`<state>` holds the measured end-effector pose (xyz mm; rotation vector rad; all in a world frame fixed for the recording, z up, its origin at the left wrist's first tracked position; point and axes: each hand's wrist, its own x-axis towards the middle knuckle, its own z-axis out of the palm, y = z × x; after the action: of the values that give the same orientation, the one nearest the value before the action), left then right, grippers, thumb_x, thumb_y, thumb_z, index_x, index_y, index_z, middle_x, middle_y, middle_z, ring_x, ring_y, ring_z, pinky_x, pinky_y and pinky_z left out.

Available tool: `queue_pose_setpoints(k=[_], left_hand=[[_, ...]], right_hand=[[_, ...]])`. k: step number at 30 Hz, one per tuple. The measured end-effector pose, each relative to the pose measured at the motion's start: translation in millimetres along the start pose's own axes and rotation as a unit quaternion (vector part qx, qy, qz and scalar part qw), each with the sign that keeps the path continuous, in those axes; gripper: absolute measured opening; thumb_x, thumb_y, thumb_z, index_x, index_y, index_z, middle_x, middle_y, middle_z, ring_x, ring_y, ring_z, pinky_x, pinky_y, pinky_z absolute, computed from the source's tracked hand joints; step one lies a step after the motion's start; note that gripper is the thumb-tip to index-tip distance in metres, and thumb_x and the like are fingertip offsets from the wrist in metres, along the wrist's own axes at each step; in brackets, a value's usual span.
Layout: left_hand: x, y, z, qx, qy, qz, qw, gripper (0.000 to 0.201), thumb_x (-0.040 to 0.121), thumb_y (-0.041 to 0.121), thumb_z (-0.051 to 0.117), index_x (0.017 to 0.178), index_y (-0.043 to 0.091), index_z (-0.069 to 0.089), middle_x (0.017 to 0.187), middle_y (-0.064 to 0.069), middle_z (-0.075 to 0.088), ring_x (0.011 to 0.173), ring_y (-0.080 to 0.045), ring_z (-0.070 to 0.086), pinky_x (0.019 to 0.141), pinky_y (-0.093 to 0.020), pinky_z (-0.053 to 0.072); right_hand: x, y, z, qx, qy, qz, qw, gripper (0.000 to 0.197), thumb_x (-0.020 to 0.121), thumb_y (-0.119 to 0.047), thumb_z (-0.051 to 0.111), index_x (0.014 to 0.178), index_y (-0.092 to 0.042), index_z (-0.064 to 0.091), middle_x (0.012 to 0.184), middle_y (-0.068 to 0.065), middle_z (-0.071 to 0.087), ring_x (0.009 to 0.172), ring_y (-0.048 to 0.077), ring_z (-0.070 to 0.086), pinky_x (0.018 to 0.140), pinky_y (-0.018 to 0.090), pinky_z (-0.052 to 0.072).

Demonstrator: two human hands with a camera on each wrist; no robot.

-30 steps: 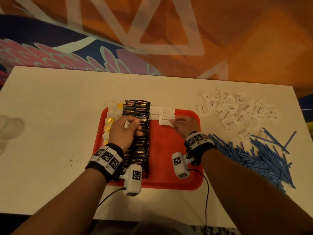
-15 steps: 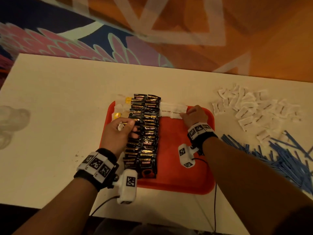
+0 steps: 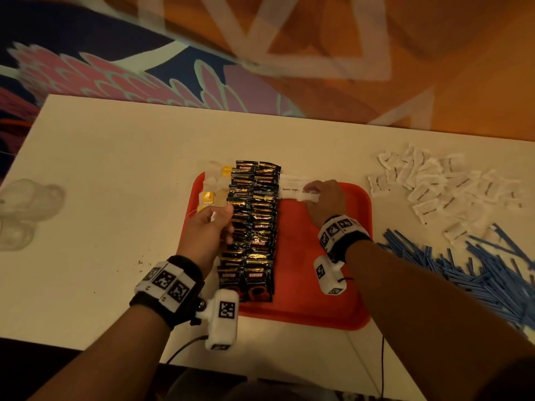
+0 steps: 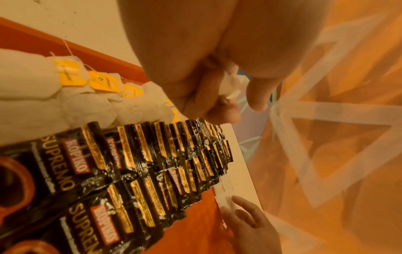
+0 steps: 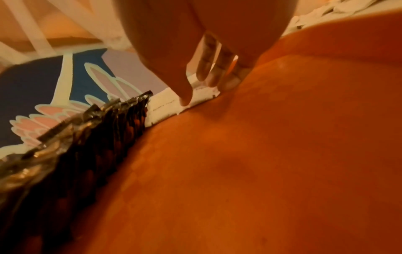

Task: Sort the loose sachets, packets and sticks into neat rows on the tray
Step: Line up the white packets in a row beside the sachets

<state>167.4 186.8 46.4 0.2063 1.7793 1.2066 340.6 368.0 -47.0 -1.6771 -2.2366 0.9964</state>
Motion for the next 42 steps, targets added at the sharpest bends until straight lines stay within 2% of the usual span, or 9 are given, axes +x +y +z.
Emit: queue_pose_setpoints(k=[5, 9, 16, 22, 25, 31, 34, 38, 42], left_hand=[[-3.1, 4.1, 10.2, -0.126, -0.072, -0.074, 0.987, 0.039, 0.103, 0.044, 0.042, 0.082, 0.013, 0.055, 0.066, 0.0, 0.049, 0.051, -0.014, 0.043, 0.036, -0.02, 0.028], [-12.7, 10.7, 32.0, -0.159, -0.088, -0.098, 0.979, 0.035, 0.102, 0.03, 0.035, 0.086, 0.01, 0.059, 0.066, -0.001, 0.043, 0.053, -0.015, 0.041, 0.037, -0.02, 0.027], [-37.1, 20.3, 73.5, -0.099, -0.166, -0.082, 0.978, 0.035, 0.105, 0.036, 0.033, 0.09, 0.014, 0.055, 0.066, -0.003, 0.045, 0.05, -0.015, 0.035, 0.035, -0.019, 0.022], [-47.8, 15.9, 91.1, -0.05, -0.186, -0.073, 0.979, 0.048, 0.105, 0.047, 0.034, 0.117, 0.007, 0.058, 0.063, -0.005, 0.044, 0.048, -0.016, 0.038, 0.037, -0.021, 0.028], [-53.8, 14.4, 91.8, -0.025, -0.173, -0.068, 0.982, 0.031, 0.103, 0.033, 0.043, 0.106, 0.008, 0.061, 0.069, -0.004, 0.046, 0.055, -0.015, 0.044, 0.042, -0.025, 0.035], [-61.1, 12.1, 82.7, -0.015, -0.194, -0.012, 0.981, 0.011, 0.1, 0.015, 0.055, 0.093, 0.006, 0.06, 0.08, -0.007, 0.059, 0.072, -0.017, 0.054, 0.064, -0.029, 0.045], [-59.4, 11.9, 81.4, 0.019, -0.144, 0.08, 0.986, 0.005, 0.095, 0.009, 0.063, 0.09, 0.009, 0.062, 0.085, -0.009, 0.062, 0.078, -0.022, 0.056, 0.071, -0.035, 0.047], [-59.0, 10.2, 81.3, 0.107, -0.099, 0.195, 0.97, 0.01, 0.086, 0.008, 0.074, 0.086, 0.016, 0.067, 0.081, -0.002, 0.067, 0.066, -0.009, 0.058, 0.062, -0.028, 0.048], [-59.3, 8.0, 77.3, 0.046, -0.092, 0.201, 0.974, 0.019, 0.086, 0.008, 0.074, 0.1, 0.016, 0.064, 0.076, -0.003, 0.071, 0.062, -0.01, 0.063, 0.058, -0.028, 0.051]], right_hand=[[-18.9, -11.7, -24.1, 0.064, 0.025, 0.002, 0.998, 0.024, 0.083, -0.017, 0.072, 0.105, -0.024, 0.066, 0.1, -0.004, 0.058, 0.092, 0.011, 0.055, 0.08, 0.02, 0.04], [-48.3, -38.4, -50.4, 0.187, 0.006, 0.026, 0.982, 0.01, 0.085, -0.02, 0.072, 0.093, -0.022, 0.067, 0.09, -0.004, 0.067, 0.076, 0.005, 0.06, 0.059, 0.013, 0.043], [-108.0, -70.7, -68.0, 0.243, -0.115, -0.001, 0.963, 0.017, 0.078, -0.03, 0.081, 0.087, -0.022, 0.07, 0.082, -0.005, 0.069, 0.076, 0.006, 0.063, 0.071, 0.019, 0.05], [-126.6, -65.9, -75.3, 0.279, -0.051, 0.016, 0.959, 0.015, 0.081, -0.013, 0.077, 0.075, -0.025, 0.071, 0.08, -0.007, 0.07, 0.08, 0.012, 0.067, 0.08, 0.03, 0.055], [-133.7, -63.0, -78.4, 0.324, -0.047, 0.052, 0.943, 0.021, 0.082, -0.01, 0.076, 0.071, -0.026, 0.068, 0.076, -0.007, 0.067, 0.074, 0.01, 0.063, 0.076, 0.033, 0.054], [-138.7, -52.2, -86.6, 0.369, -0.012, 0.086, 0.925, 0.022, 0.081, -0.003, 0.073, 0.068, -0.018, 0.066, 0.072, 0.002, 0.068, 0.071, 0.016, 0.064, 0.08, 0.043, 0.056], [-139.9, -49.7, -88.2, 0.375, -0.033, 0.088, 0.922, 0.02, 0.081, 0.001, 0.071, 0.069, -0.013, 0.064, 0.067, 0.003, 0.067, 0.06, 0.013, 0.065, 0.072, 0.04, 0.056], [-140.2, -50.9, -94.3, 0.418, -0.094, 0.074, 0.901, 0.022, 0.081, 0.007, 0.07, 0.085, -0.012, 0.06, 0.074, 0.005, 0.067, 0.059, 0.013, 0.061, 0.055, 0.025, 0.049], [-136.2, -51.8, -94.1, 0.411, -0.108, 0.069, 0.903, 0.017, 0.08, -0.005, 0.078, 0.085, -0.017, 0.066, 0.073, -0.004, 0.07, 0.065, 0.008, 0.065, 0.058, 0.022, 0.05]])
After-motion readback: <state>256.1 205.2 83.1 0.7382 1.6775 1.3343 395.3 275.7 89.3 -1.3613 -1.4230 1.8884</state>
